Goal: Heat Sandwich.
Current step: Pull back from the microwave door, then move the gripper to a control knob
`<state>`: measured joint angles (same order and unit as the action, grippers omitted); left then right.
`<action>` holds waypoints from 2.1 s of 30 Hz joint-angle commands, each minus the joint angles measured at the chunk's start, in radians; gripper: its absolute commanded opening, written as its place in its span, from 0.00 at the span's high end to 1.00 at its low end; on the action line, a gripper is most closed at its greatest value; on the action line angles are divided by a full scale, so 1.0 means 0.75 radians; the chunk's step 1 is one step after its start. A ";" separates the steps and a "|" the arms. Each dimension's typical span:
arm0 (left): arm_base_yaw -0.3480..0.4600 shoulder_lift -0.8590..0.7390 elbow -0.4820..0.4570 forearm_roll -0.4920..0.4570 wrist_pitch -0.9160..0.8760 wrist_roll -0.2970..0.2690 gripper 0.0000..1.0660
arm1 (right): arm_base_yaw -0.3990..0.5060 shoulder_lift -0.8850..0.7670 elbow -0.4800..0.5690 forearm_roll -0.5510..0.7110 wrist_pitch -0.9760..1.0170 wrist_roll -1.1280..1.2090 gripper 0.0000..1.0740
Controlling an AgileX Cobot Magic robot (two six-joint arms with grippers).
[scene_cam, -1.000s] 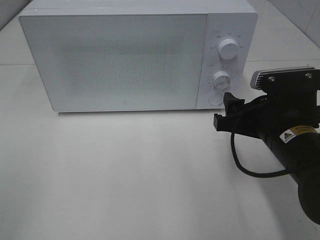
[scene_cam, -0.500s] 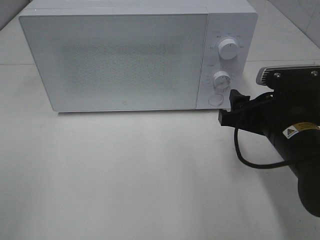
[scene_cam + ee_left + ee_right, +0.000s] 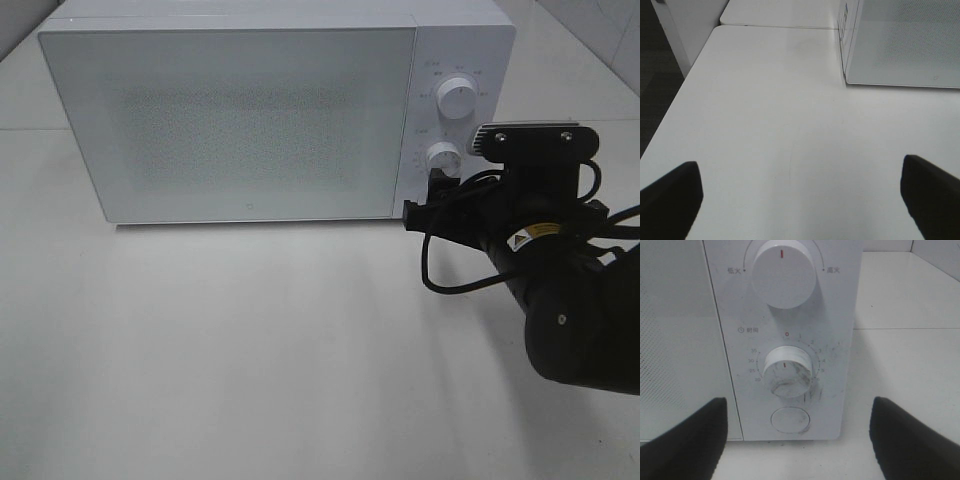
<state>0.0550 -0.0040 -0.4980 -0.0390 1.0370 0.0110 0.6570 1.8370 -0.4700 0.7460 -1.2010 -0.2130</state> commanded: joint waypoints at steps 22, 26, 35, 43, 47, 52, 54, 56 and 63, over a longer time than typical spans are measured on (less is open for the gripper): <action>0.003 -0.039 0.004 -0.005 -0.001 0.003 0.05 | -0.195 0.229 -0.327 -0.184 0.149 0.009 0.29; 0.003 -0.039 0.004 -0.005 -0.001 0.003 0.05 | -0.215 0.241 -0.352 -0.205 0.157 0.009 0.29; 0.003 -0.039 0.004 -0.005 -0.001 0.003 0.05 | -0.205 0.239 -0.349 -0.203 0.156 0.008 0.30; 0.003 -0.039 0.004 -0.005 -0.001 0.003 0.05 | -0.189 0.237 -0.349 -0.176 0.147 -0.012 0.30; 0.003 -0.039 0.004 -0.005 -0.001 0.003 0.05 | -0.189 0.232 -0.348 -0.177 0.151 -0.016 0.30; 0.003 -0.039 0.004 -0.005 -0.001 0.003 0.05 | -0.189 0.223 -0.348 -0.176 0.144 -0.016 0.30; 0.003 -0.039 0.004 -0.005 -0.001 0.003 0.05 | -0.189 0.223 -0.344 -0.176 0.145 -0.016 0.32; 0.003 -0.039 0.004 -0.005 -0.001 0.003 0.05 | -0.189 0.223 -0.340 -0.176 0.145 -0.016 0.34; 0.003 -0.039 0.004 -0.005 -0.001 0.003 0.05 | -0.189 0.223 -0.336 -0.176 0.123 -0.023 0.53</action>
<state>0.0550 -0.0040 -0.4980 -0.0390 1.0370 0.0110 0.5120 2.0220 -0.7220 0.6180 -1.0730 -0.2170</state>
